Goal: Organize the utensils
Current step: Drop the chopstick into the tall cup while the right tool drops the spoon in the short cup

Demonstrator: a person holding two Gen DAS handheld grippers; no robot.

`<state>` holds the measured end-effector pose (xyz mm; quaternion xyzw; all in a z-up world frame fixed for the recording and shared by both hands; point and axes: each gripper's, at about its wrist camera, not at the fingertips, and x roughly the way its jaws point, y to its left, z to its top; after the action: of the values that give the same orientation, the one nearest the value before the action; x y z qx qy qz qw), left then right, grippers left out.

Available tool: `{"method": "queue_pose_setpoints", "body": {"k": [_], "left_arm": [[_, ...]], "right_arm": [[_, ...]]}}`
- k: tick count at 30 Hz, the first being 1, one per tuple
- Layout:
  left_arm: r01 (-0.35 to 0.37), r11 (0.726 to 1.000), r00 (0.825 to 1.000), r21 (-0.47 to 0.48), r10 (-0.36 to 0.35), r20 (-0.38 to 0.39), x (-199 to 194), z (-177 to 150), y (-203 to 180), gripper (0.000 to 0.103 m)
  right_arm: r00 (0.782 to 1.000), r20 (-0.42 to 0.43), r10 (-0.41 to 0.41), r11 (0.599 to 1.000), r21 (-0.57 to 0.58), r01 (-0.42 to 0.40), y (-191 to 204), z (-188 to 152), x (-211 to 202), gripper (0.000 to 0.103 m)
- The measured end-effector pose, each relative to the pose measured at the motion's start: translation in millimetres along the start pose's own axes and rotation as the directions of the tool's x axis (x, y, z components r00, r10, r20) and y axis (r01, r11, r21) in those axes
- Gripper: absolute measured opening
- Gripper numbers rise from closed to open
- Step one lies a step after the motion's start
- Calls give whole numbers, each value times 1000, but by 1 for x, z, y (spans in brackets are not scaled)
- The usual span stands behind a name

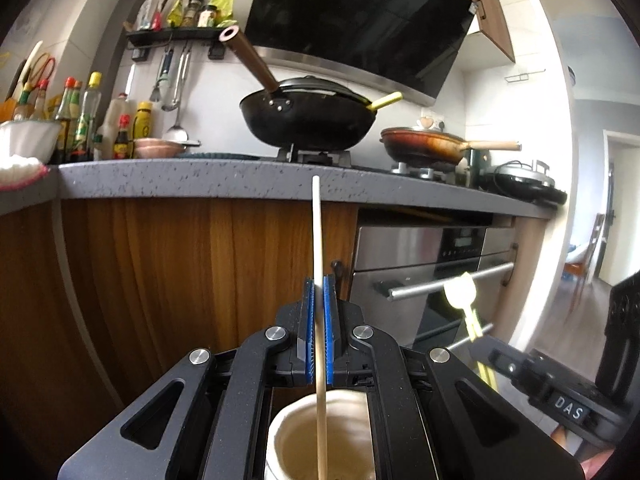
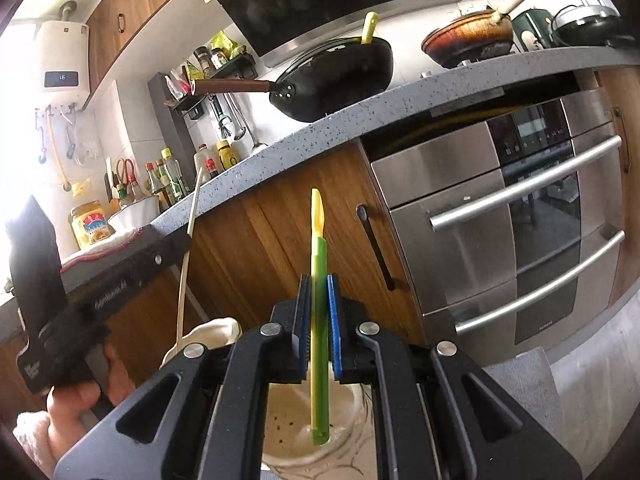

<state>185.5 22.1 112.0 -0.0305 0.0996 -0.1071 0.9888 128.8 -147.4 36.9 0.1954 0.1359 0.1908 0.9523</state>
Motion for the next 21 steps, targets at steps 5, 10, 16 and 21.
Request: {"method": "queue_pose_setpoints", "body": {"k": [5, 10, 16, 21], "left_arm": [[-1, 1000, 1000, -4, 1, -22, 1, -6, 2, 5], [16, 1000, 1000, -4, -16, -18, -15, -15, 7, 5], [10, 1000, 999, 1, -10, -41, -41, -26, 8, 5], [-1, 1000, 996, 27, 3, -85, -49, -34, 2, 5]], "right_arm": [[998, -57, -34, 999, -41, 32, 4, -8, 13, 8], [993, -95, -63, 996, -69, 56, 4, -14, 6, 8], [989, -126, -81, 995, -62, 74, 2, -24, -6, 8], [983, -134, -122, 989, -104, 109, 7, -29, -11, 8]]}}
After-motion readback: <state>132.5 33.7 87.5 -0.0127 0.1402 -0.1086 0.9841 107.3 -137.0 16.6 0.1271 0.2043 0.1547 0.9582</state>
